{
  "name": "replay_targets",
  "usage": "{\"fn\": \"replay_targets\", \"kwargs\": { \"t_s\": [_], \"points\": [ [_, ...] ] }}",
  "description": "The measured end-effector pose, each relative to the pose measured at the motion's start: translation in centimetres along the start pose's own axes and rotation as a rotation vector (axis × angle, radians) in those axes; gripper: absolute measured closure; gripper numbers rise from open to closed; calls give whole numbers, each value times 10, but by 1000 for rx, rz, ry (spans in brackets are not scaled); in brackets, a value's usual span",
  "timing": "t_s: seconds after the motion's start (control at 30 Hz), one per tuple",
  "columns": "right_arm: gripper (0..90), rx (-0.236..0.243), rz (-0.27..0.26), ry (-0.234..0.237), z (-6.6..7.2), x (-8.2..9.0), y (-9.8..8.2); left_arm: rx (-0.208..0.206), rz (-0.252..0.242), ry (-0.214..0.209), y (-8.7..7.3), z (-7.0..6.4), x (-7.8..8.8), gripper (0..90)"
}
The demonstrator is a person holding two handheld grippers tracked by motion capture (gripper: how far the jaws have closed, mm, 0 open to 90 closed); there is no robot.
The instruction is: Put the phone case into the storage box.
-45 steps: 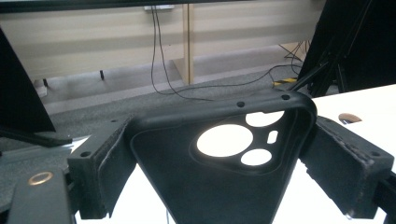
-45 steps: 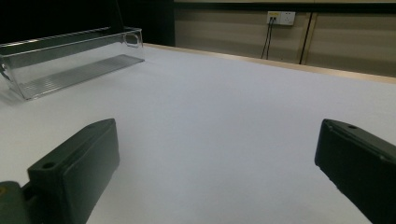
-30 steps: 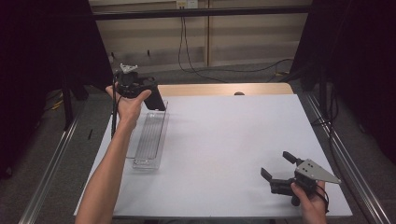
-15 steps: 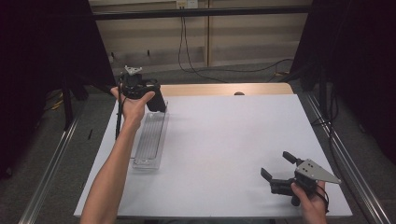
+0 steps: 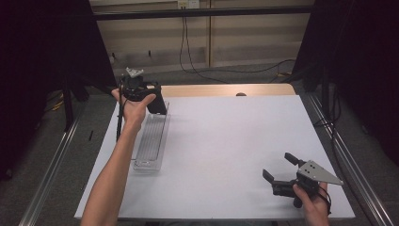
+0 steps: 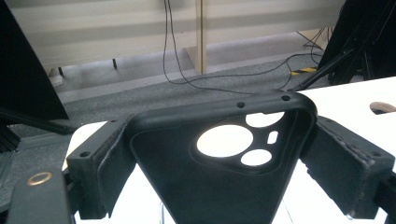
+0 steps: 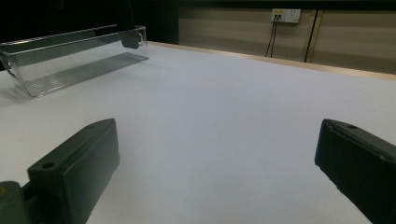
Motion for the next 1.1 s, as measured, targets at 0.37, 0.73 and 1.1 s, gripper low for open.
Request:
{"fn": "replay_targets", "kwargs": {
  "t_s": [0.37,0.73,1.1],
  "points": [
    [0,1,5,2,0,-1,0,3,-26,-1,-18,3,-1,130],
    [0,-7,2,2,0,-1,0,-27,-73,-16,-19,1,-2,130],
    [0,-6,3,3,0,-1,0,-41,-41,-20,-22,-2,-3,128]
  ]
}}
Point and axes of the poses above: each handheld gripper's, and its own axes: x roughly backward along the jaws, y roughly out of its top, z roughly to its left, the point moved 1 cm from there along -x, roughly forward along the jaws, and after that the axes turned 8 degrees about y, right-handed, at the moved point
